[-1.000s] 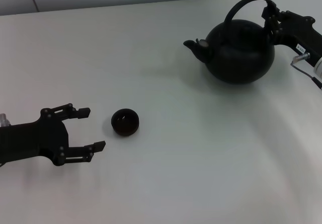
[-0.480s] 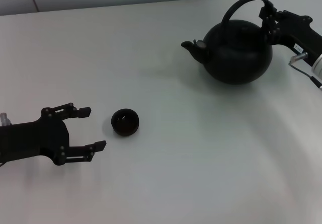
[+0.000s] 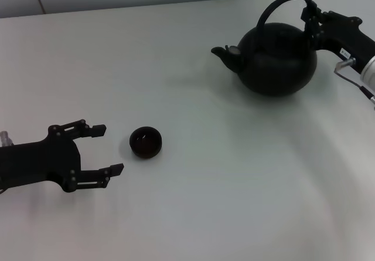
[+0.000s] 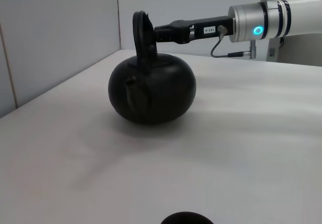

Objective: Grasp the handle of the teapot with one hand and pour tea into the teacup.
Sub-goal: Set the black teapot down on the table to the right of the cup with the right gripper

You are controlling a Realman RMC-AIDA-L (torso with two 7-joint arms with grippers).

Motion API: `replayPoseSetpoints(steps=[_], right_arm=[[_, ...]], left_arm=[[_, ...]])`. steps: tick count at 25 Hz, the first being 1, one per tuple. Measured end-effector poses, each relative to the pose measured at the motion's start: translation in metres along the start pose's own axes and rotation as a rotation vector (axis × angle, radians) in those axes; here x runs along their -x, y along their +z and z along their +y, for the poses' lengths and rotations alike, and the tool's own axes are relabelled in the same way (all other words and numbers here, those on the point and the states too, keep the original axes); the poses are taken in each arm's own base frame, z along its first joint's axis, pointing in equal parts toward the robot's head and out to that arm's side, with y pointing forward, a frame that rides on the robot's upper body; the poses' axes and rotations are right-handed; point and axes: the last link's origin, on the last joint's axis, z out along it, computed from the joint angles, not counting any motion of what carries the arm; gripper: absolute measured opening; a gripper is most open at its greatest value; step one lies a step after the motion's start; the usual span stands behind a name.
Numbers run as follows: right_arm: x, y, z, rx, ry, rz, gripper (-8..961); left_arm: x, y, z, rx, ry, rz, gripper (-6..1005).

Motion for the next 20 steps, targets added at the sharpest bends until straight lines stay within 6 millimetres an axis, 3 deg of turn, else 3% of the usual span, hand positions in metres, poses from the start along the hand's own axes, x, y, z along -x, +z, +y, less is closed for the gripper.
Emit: replayPoseSetpoints(steps=[12, 20], right_arm=[[0.0000, 0.0082, -0.0009, -0.020, -0.006, 0.028, 312], [0.0023, 0.0057, -0.0006, -0.014, 0.000, 0.004, 580]], left_arm=[[-0.0010, 0.0002, -0.0006, -0.002, 0.001, 0.004, 863], [-0.0019, -0.0001, -0.0012, -0.003, 0.005, 0.005, 863]])
